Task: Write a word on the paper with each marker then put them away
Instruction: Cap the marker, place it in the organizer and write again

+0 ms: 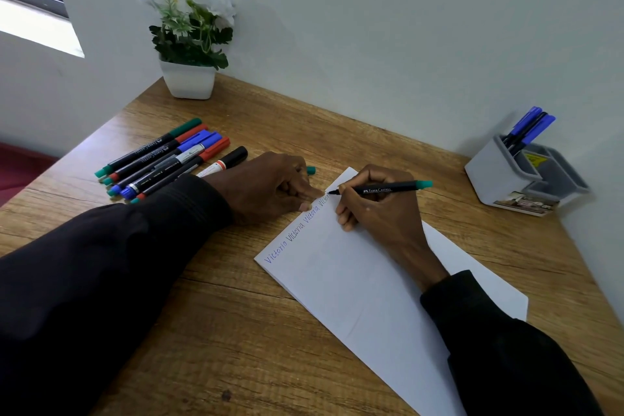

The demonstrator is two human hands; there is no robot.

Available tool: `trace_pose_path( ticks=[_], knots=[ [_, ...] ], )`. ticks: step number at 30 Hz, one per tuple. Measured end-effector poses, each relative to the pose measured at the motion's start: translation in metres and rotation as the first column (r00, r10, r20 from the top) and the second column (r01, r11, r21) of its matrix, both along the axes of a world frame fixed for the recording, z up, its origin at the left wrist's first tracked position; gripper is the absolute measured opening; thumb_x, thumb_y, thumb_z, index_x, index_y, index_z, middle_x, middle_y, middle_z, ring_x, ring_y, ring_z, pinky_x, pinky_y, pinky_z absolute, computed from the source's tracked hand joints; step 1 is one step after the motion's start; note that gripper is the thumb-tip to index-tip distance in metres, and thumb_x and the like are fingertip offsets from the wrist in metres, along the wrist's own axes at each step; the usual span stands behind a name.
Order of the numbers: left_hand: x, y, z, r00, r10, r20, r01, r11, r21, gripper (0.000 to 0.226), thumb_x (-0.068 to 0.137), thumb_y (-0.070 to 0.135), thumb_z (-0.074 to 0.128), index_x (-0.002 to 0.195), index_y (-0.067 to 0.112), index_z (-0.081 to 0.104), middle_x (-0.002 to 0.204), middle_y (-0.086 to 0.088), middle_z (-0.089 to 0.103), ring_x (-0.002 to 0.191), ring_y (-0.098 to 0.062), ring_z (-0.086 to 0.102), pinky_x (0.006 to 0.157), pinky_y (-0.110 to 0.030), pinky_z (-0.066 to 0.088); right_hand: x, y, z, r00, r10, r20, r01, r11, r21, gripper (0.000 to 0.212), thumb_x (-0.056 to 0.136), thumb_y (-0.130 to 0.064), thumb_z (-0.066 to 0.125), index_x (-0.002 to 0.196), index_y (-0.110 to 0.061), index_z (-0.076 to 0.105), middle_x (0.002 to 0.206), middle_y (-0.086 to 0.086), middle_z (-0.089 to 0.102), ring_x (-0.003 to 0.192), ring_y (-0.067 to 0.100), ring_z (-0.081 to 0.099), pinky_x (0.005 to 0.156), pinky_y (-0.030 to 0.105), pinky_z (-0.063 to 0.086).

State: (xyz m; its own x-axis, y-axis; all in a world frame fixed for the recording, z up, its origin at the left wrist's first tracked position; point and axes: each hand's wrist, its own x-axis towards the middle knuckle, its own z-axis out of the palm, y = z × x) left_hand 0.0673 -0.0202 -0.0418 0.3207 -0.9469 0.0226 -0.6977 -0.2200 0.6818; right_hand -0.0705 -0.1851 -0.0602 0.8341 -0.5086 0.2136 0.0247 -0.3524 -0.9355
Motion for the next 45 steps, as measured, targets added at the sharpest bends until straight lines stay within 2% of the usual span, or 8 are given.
trace_pose_path(
  ticks=[12, 17, 20, 23, 29, 36, 41, 45],
  knots=[
    [0.002, 0.000, -0.003, 1.000, 0.011, 0.016, -0.010, 1.000, -0.012, 0.011, 0.088, 0.030, 0.066, 0.098, 0.025, 0.069, 0.099, 0.013, 0.059, 0.087, -0.005, 0.057, 0.070, -0.027, 0.052, -0.001, 0.001, 0.002, 1.000, -0.022, -0.009, 0.022, 1.000, -0.004, 0.016, 0.089, 0.013, 0.063, 0.074, 0.009, 0.066, 0.061, 0.020, 0.070, 0.046, 0.028, 0.067, 0.046, 0.031, 0.056],
    [0.002, 0.001, -0.002, 1.000, -0.003, 0.006, 0.003, 1.000, -0.010, 0.006, 0.088, 0.030, 0.066, 0.092, 0.034, 0.067, 0.099, 0.012, 0.059, 0.090, -0.007, 0.058, 0.072, -0.029, 0.053, -0.001, 0.000, 0.002, 0.999, -0.035, -0.023, 0.035, 0.999, 0.008, 0.017, 0.086, 0.013, 0.062, 0.070, 0.006, 0.065, 0.061, 0.018, 0.071, 0.047, 0.028, 0.068, 0.047, 0.032, 0.057],
    [0.000, 0.001, -0.001, 1.000, -0.013, 0.025, 0.013, 1.000, -0.019, 0.027, 0.090, 0.028, 0.065, 0.090, 0.053, 0.056, 0.098, 0.013, 0.057, 0.089, -0.003, 0.055, 0.068, -0.017, 0.045, -0.001, -0.002, 0.001, 0.999, -0.041, 0.016, 0.039, 0.995, 0.089, 0.018, 0.089, 0.014, 0.061, 0.073, 0.005, 0.064, 0.064, 0.023, 0.070, 0.047, 0.031, 0.067, 0.048, 0.033, 0.056],
    [-0.001, 0.002, 0.001, 0.999, -0.011, 0.031, 0.011, 1.000, -0.014, 0.035, 0.090, 0.027, 0.066, 0.089, 0.059, 0.052, 0.102, 0.009, 0.058, 0.092, -0.006, 0.055, 0.072, -0.023, 0.048, -0.001, -0.006, 0.002, 0.998, -0.051, 0.020, 0.046, 0.979, 0.199, 0.020, 0.093, 0.010, 0.062, 0.075, 0.003, 0.064, 0.066, 0.023, 0.069, 0.048, 0.029, 0.065, 0.048, 0.031, 0.054],
    [0.002, 0.006, 0.005, 0.981, 0.153, 0.121, -0.129, 0.974, -0.184, 0.029, 0.085, 0.018, 0.072, 0.113, 0.024, 0.071, 0.103, 0.003, 0.061, 0.091, -0.007, 0.056, 0.077, -0.024, 0.051, -0.002, -0.011, 0.004, 0.999, -0.032, 0.032, 0.021, 0.956, 0.293, 0.010, 0.093, 0.009, 0.063, 0.083, 0.010, 0.066, 0.070, 0.024, 0.070, 0.053, 0.028, 0.065, 0.052, 0.031, 0.055],
    [0.008, 0.006, -0.002, 0.896, 0.322, 0.306, -0.293, 0.946, -0.136, 0.031, 0.085, 0.033, 0.070, 0.115, 0.025, 0.068, 0.113, 0.004, 0.054, 0.106, -0.012, 0.045, 0.091, -0.036, 0.047, -0.001, -0.017, 0.003, 0.999, 0.024, 0.042, -0.037, 0.937, 0.347, 0.006, 0.093, 0.005, 0.068, 0.087, 0.007, 0.069, 0.075, 0.023, 0.072, 0.061, 0.027, 0.068, 0.057, 0.030, 0.058],
    [0.004, 0.006, 0.003, 0.889, 0.354, 0.289, -0.331, 0.935, -0.128, 0.025, 0.086, 0.027, 0.070, 0.111, 0.024, 0.070, 0.107, 0.004, 0.060, 0.100, -0.012, 0.052, 0.086, -0.032, 0.049, -0.003, -0.024, 0.009, 0.983, 0.175, 0.058, -0.183, 0.901, 0.394, 0.015, 0.095, 0.003, 0.065, 0.106, 0.010, 0.071, 0.092, 0.026, 0.073, 0.074, 0.025, 0.071, 0.066, 0.027, 0.059],
    [0.002, 0.010, 0.008, 0.905, 0.424, 0.043, -0.406, 0.889, -0.209, 0.023, 0.081, 0.018, 0.076, 0.104, 0.022, 0.074, 0.103, 0.008, 0.069, 0.094, -0.006, 0.061, 0.085, -0.025, 0.052, -0.008, -0.024, 0.033, 0.969, 0.224, 0.102, -0.246, 0.858, 0.450, 0.036, 0.086, -0.019, 0.059, 0.106, 0.008, 0.072, 0.097, 0.030, 0.073, 0.076, 0.031, 0.073, 0.064, 0.032, 0.058]
  ],
)
